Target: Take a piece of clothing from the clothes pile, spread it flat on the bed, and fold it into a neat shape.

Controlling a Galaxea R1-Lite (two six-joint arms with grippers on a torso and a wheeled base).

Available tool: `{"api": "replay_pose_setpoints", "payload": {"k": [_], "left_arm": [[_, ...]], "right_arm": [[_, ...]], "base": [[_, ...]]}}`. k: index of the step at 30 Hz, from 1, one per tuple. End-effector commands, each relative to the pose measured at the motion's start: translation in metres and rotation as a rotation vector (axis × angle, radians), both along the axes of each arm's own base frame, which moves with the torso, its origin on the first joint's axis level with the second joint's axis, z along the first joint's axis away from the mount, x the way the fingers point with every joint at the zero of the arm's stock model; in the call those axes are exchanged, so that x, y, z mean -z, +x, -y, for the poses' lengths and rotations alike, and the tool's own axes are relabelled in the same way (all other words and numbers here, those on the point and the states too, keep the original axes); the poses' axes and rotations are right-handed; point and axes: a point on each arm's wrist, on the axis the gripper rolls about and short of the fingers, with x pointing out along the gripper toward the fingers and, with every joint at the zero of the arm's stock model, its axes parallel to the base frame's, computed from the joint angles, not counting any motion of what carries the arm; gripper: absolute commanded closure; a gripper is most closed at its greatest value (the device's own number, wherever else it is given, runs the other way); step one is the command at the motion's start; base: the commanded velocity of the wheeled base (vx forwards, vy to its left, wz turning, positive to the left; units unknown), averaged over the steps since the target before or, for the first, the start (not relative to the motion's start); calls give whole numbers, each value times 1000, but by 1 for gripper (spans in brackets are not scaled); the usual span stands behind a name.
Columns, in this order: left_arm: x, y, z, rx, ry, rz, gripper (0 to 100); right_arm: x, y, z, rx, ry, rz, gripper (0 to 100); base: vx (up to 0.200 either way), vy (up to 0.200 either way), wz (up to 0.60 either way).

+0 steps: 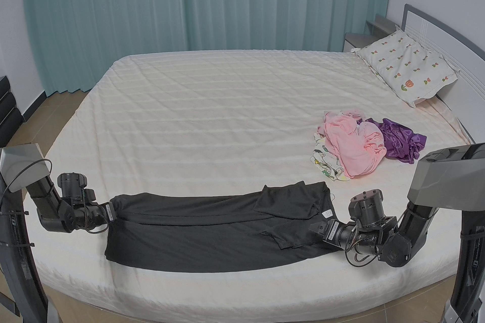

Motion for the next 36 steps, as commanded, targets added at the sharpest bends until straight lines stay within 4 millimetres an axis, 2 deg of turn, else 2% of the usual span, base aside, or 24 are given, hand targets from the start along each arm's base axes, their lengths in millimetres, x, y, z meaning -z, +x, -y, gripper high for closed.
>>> {"api": "replay_pose_setpoints", "payload": {"k": [1, 7, 11, 19, 23, 24, 25, 26, 27, 33, 36], "left_arm": [[-15, -5, -14, -31, 16, 20, 100], [-28, -9, -28, -59, 24, 38, 100], [-33, -12, -25, -60, 22, 32, 100], [-64, -15, 25, -17, -51, 2, 100], [-75, -17, 53, -28, -18, -28, 100], [-75, -18, 55, -25, -16, -28, 100], [-79, -19, 66, -15, -4, -34, 100], [-79, -19, 66, -15, -4, -34, 100], [-82, -20, 80, 3, -11, -39, 100], [-82, -18, 109, 19, 4, -52, 100], [-82, -18, 114, 23, 15, -51, 100]], "right_arm": [[0, 0, 0, 0, 1, 2, 0], [-1, 0, 0, 1, 1, 2, 0], [-1, 1, 1, 3, 2, 3, 0], [-3, 2, 0, 3, 3, 12, 0], [-3, 3, 0, 2, 9, 22, 0], [-3, 3, 0, 2, 9, 22, 0], [-3, 3, 0, 2, 12, 29, 0], [-3, 3, 0, 2, 12, 29, 0], [-4, 3, 0, 1, 13, 33, 0], [-4, 3, 0, 1, 15, 37, 0], [-5, 3, 0, 2, 16, 40, 0]], "base": [[0, 0, 0], [0, 0, 0], [0, 0, 0], [0, 0, 0], [0, 0, 0], [0, 0, 0], [0, 0, 0], [0, 0, 0], [0, 0, 0], [0, -200, 0], [0, -200, 0]]}}
